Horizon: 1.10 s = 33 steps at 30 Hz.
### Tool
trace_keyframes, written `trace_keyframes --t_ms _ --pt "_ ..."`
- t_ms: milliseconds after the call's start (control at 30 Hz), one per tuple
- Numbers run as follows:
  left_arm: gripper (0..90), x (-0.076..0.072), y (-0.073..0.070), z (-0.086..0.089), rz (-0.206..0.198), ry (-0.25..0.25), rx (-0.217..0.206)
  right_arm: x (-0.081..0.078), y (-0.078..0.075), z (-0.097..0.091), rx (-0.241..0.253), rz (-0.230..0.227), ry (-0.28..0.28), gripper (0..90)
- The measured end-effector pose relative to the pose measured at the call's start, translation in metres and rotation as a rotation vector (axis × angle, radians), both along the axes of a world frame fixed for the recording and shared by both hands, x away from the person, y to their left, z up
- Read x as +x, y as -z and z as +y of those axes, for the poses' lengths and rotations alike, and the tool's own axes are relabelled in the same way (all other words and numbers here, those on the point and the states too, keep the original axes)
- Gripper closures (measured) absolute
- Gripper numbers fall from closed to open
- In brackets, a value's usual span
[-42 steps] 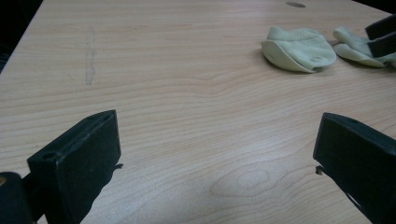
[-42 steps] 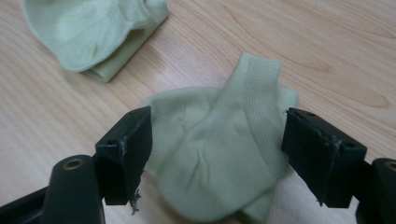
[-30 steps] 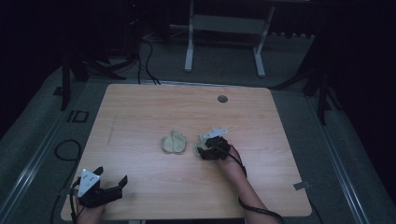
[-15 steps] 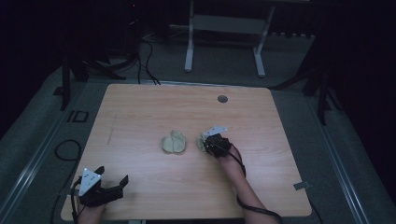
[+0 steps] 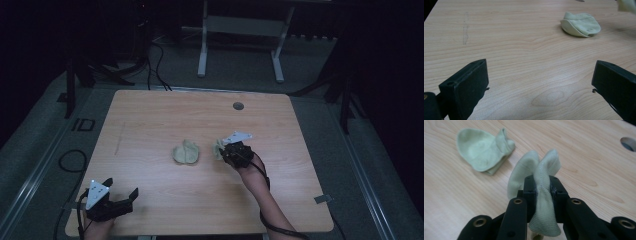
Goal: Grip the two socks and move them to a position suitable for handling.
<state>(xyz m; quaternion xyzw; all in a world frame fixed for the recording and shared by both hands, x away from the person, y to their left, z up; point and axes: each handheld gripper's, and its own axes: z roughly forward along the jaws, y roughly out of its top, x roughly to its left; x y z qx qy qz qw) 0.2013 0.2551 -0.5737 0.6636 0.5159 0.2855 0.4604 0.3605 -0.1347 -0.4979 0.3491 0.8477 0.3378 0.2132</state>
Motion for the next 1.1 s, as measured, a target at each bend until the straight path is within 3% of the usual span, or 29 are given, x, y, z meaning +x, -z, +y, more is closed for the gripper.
trace_keyframes --t_ms 300,567,833,1000,1100 --pt "1.0 0.000 0.000 -0.003 0.006 0.011 0.006 -0.036 -0.022 -0.005 0.048 -0.027 -0.036 78.3" --pt "1.1 0.000 0.000 -0.004 0.007 0.017 0.002 -0.068 -0.026 -0.012 0.069 -0.048 -0.056 78.3" --pt "1.1 -0.001 -0.001 -0.007 0.006 0.038 0.010 -0.101 -0.017 -0.017 0.109 -0.045 -0.090 78.1" --pt "1.1 -0.001 -0.002 -0.010 0.008 0.059 0.015 -0.119 0.000 -0.019 0.093 -0.076 -0.090 78.0" --pt "1.1 -0.001 -0.002 -0.012 0.010 0.069 0.021 -0.124 0.013 -0.019 0.113 -0.078 -0.088 77.7"
